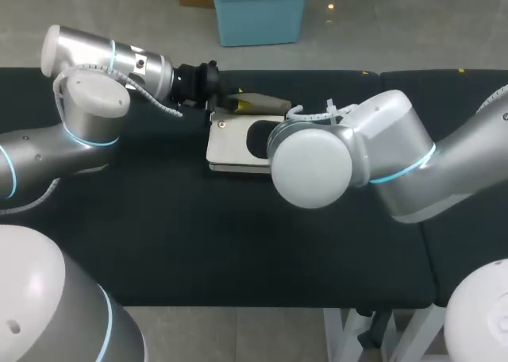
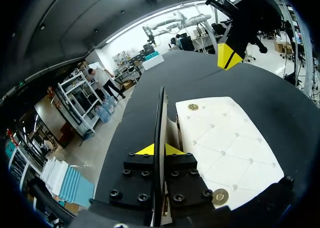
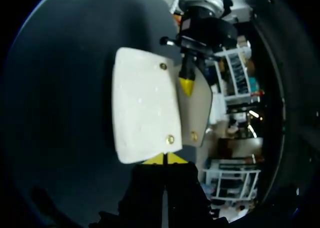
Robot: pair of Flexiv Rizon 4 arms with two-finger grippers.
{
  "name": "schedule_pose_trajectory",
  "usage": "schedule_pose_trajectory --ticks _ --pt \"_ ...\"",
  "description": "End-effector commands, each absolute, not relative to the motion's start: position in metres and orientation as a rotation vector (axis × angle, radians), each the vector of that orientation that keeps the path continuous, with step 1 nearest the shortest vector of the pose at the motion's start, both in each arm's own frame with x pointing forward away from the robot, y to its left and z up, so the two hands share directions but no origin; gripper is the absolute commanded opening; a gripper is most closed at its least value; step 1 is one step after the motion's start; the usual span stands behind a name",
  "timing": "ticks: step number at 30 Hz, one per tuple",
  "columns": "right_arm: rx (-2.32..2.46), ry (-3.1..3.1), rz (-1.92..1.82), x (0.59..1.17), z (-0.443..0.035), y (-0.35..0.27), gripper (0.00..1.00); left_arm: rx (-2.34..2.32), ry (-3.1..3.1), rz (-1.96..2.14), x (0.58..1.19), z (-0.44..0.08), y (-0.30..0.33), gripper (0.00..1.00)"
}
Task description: Pick up the bag, open it, inspect its contents, close it, and place it on the opposite side
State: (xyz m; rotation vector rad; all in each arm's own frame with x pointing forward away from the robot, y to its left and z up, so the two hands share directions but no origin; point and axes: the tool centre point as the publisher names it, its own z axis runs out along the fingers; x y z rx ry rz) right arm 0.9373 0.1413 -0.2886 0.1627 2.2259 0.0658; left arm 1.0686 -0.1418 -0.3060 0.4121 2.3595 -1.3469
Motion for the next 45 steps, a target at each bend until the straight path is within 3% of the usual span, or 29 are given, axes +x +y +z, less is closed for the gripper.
schedule_pose_trajectory --ticks 1,19,20,24,30,45 --pt "0.169 2.222 0.056 0.937 -0.29 0.145 0.0 0.418 2.355 -1.359 1.072 -0.308 -0.142 0.0" --pt "0.172 2.189 0.063 0.888 -0.321 0.173 0.0 0.485 2.315 -1.285 1.077 -0.316 -0.136 0.0" --pt "0.169 2.192 0.071 0.886 -0.322 0.175 0.09 0.486 2.31 -1.281 1.077 -0.316 -0.136 0.0" --pt "0.156 2.204 0.085 0.882 -0.331 0.179 0.19 0.506 2.288 -1.274 1.075 -0.317 -0.137 0.0" --pt "0.146 2.221 0.104 0.879 -0.342 0.181 0.43 0.552 2.254 -1.278 1.075 -0.319 -0.142 0.0" --pt "0.181 2.165 0.099 0.914 -0.365 0.179 0.44 0.6 2.239 -1.292 1.07 -0.32 -0.148 0.0"
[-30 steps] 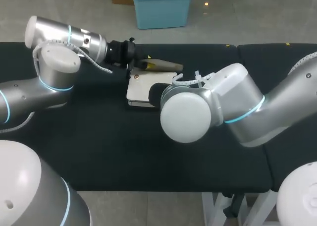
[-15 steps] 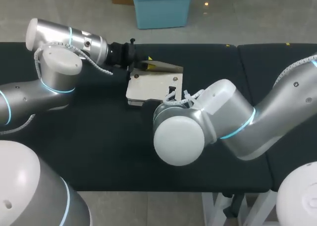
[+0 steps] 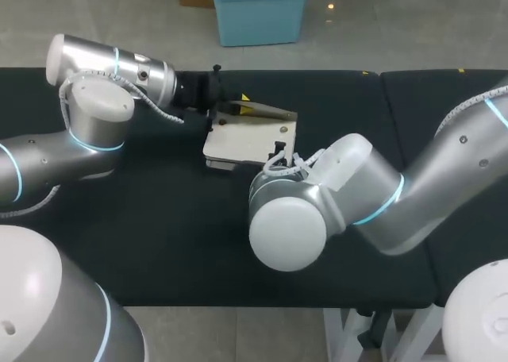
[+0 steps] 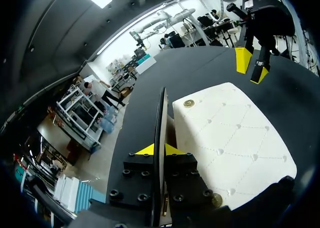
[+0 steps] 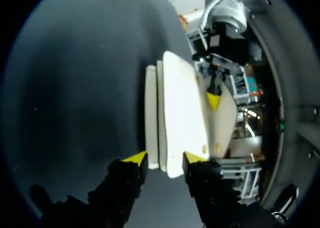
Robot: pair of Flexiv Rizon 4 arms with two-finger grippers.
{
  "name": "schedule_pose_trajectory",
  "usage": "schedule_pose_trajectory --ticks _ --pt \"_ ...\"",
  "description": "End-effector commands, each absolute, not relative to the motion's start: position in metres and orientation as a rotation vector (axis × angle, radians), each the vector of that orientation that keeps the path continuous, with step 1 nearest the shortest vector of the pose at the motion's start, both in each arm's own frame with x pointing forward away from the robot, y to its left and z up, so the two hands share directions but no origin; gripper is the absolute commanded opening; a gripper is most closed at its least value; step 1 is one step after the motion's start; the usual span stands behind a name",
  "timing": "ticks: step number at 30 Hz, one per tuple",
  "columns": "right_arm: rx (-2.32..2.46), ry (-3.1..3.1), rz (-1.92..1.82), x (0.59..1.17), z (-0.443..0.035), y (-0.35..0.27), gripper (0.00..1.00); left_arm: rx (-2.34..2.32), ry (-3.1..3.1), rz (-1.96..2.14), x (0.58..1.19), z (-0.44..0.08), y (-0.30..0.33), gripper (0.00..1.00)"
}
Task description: Pick up the bag, open it, inspect its contents, close it, and place it on the opposite side
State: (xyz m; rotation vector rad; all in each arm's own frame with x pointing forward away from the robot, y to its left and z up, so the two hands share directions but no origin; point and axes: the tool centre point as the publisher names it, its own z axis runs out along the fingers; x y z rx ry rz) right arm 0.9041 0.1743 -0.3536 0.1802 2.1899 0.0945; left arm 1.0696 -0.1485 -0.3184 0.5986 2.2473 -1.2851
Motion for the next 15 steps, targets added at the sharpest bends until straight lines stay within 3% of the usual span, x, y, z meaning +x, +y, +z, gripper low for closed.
schedule_pose_trajectory --ticks 1,15 --pt "0.18 2.164 0.1 0.916 -0.365 0.18 0.44 0.599 2.235 -1.295 1.07 -0.32 -0.147 0.0" --pt "0.208 2.163 0.065 0.931 -0.374 0.177 0.36 0.59 2.229 -1.314 1.068 -0.321 -0.143 0.0"
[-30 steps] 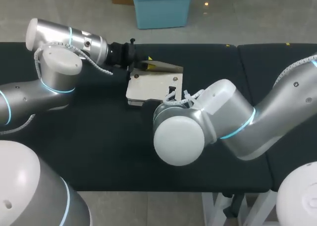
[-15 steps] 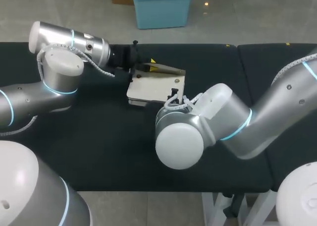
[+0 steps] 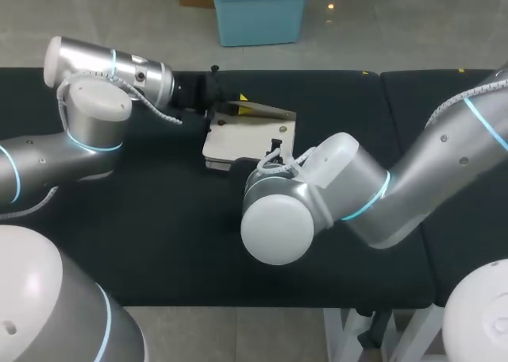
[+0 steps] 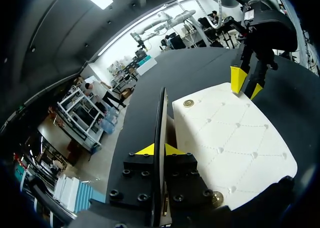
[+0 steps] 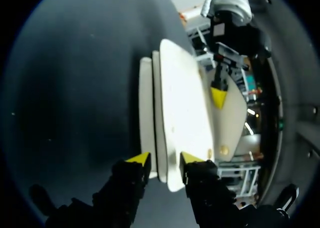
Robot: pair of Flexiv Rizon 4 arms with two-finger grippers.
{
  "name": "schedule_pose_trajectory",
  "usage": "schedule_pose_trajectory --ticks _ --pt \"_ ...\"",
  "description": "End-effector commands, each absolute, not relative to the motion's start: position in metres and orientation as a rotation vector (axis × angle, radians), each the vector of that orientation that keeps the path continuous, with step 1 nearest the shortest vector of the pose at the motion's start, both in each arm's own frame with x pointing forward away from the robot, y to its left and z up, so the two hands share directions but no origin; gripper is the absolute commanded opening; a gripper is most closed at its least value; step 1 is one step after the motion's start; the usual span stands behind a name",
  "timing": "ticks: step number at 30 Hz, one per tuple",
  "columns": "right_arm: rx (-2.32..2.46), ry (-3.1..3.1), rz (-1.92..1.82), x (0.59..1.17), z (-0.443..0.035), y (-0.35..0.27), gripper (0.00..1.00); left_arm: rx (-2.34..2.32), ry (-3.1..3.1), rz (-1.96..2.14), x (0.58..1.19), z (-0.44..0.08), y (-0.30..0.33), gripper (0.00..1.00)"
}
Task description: Pick up the bag, open it, inspect its contents, close it, and place it on the opposite side
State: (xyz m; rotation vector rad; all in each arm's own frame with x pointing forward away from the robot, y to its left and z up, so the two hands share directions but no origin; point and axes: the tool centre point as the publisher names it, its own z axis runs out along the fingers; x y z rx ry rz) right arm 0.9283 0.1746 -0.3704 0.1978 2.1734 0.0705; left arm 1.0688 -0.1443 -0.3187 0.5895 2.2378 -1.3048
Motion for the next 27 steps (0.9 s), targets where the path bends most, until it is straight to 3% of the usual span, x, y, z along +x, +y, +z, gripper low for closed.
schedule_pose_trajectory --ticks 1,7,9,11,27 --pt "0.212 2.161 0.066 0.931 -0.374 0.177 0.36 0.59 2.23 -1.315 1.068 -0.321 -0.142 0.0" --pt "0.223 2.147 0.074 0.937 -0.37 0.176 0.29 0.596 2.231 -1.313 1.067 -0.322 -0.141 0.0" --pt "0.222 2.144 0.077 0.937 -0.369 0.177 0.18 0.599 2.231 -1.31 1.066 -0.322 -0.141 0.0" --pt "0.22 2.143 0.077 0.938 -0.37 0.177 0.0 0.599 2.231 -1.308 1.066 -0.322 -0.14 0.0" --pt "0.251 2.154 0.095 0.944 -0.372 0.17 0.0 0.748 2.101 -1.212 1.045 -0.332 -0.135 0.0"
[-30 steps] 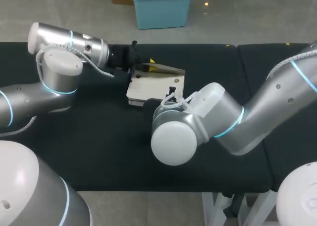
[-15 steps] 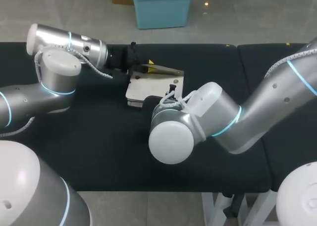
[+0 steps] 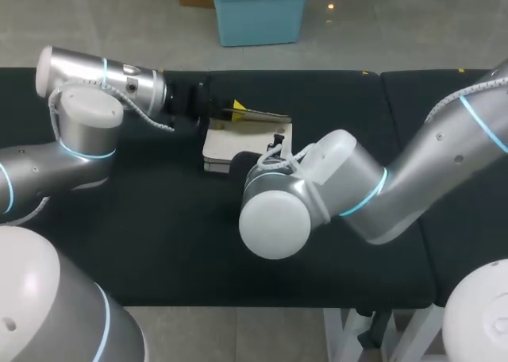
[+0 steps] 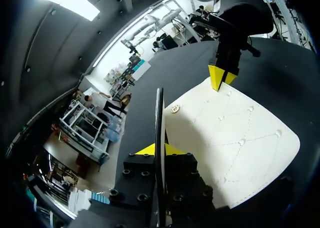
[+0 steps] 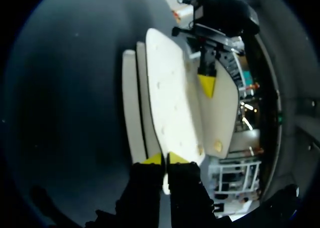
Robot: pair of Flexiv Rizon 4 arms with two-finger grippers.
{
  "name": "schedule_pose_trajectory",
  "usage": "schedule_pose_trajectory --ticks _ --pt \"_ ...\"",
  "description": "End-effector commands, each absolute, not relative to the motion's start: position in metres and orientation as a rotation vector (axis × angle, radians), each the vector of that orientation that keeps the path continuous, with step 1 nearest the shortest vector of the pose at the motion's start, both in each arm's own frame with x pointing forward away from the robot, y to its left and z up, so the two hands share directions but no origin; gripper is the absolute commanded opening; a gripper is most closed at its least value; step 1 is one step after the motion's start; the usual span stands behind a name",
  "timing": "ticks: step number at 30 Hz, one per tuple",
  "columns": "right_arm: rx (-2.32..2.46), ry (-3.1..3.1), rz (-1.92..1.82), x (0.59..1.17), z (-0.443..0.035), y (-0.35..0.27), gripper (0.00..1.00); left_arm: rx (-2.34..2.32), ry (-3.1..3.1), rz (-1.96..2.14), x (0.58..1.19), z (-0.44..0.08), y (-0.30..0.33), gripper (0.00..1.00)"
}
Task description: Pick up the bag, open it, inspect its contents, close it, and place it on the opposite side
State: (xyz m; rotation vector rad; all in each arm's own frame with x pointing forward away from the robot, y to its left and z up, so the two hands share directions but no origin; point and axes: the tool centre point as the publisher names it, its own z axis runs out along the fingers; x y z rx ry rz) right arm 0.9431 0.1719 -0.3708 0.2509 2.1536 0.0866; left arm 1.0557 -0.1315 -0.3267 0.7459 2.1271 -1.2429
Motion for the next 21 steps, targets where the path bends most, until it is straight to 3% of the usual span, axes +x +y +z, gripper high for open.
schedule_pose_trajectory --ticks 1,7,9,11,12,13,14,21 --pt "0.252 2.155 0.099 0.944 -0.372 0.171 0.0 0.759 2.098 -1.211 1.043 -0.334 -0.136 0.0" --pt "0.255 2.16 0.104 0.943 -0.372 0.172 0.0 0.769 2.086 -1.215 1.04 -0.33 -0.134 0.0" --pt "0.257 2.162 0.104 0.943 -0.372 0.172 0.0 0.767 2.084 -1.217 1.039 -0.326 -0.132 0.32" --pt "0.259 2.164 0.104 0.943 -0.372 0.172 0.0 0.766 2.081 -1.218 1.039 -0.322 -0.13 0.45" --pt "0.261 2.165 0.105 0.942 -0.372 0.172 0.0 0.763 2.079 -1.221 1.039 -0.32 -0.128 0.77" --pt "0.263 2.167 0.105 0.942 -0.372 0.172 0.0 0.761 2.075 -1.225 1.039 -0.319 -0.127 0.95" --pt "0.264 2.168 0.106 0.942 -0.372 0.172 0.0 0.756 2.073 -1.232 1.039 -0.317 -0.126 1.0" --pt "0.265 2.17 0.107 0.942 -0.372 0.172 0.0 0.715 2.099 -1.261 1.041 -0.309 -0.121 1.0"
